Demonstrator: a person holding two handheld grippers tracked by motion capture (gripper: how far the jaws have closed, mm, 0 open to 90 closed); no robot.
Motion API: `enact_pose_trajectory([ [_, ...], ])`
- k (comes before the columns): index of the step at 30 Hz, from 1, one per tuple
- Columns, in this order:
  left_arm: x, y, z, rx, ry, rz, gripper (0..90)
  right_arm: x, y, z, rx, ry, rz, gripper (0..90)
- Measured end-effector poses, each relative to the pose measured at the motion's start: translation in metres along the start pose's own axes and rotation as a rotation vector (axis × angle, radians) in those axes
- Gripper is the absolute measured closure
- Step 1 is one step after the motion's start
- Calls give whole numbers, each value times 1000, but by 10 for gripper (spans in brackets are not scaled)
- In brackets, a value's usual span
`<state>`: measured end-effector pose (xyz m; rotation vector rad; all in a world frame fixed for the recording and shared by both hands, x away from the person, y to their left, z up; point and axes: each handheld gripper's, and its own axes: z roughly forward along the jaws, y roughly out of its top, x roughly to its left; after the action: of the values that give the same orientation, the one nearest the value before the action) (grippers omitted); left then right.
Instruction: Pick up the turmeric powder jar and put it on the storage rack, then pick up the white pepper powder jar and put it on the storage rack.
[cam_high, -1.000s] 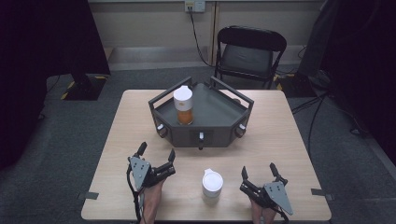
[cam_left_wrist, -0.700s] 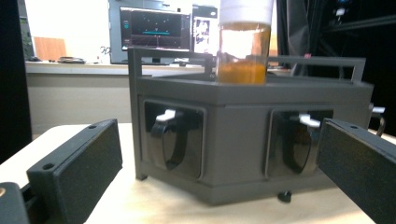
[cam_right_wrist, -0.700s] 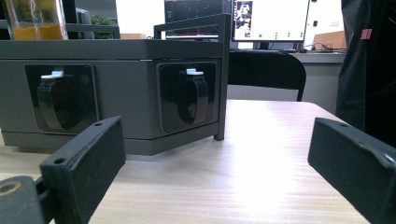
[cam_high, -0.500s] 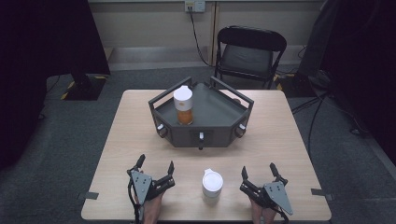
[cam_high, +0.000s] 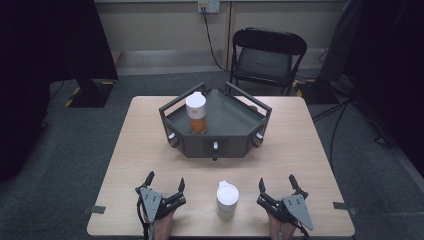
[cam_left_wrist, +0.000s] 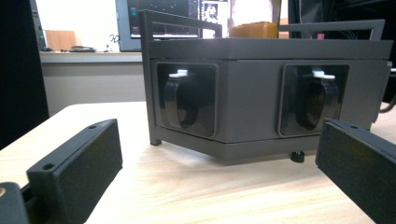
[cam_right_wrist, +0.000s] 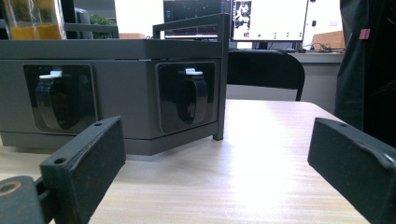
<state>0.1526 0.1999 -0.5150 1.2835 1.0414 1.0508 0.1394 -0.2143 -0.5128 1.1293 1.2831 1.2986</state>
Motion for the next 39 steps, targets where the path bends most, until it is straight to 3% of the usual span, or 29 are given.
enact_pose_trajectory([
  [21,-3,1,1,5,13,2,0,0,0,0,0,-2,1,29],
  [31,-3,1,1,5,13,2,0,-6,0,0,1,24,10,0],
  [39,-3,1,1,5,13,2,0,-14,5,-2,-10,62,61,0],
])
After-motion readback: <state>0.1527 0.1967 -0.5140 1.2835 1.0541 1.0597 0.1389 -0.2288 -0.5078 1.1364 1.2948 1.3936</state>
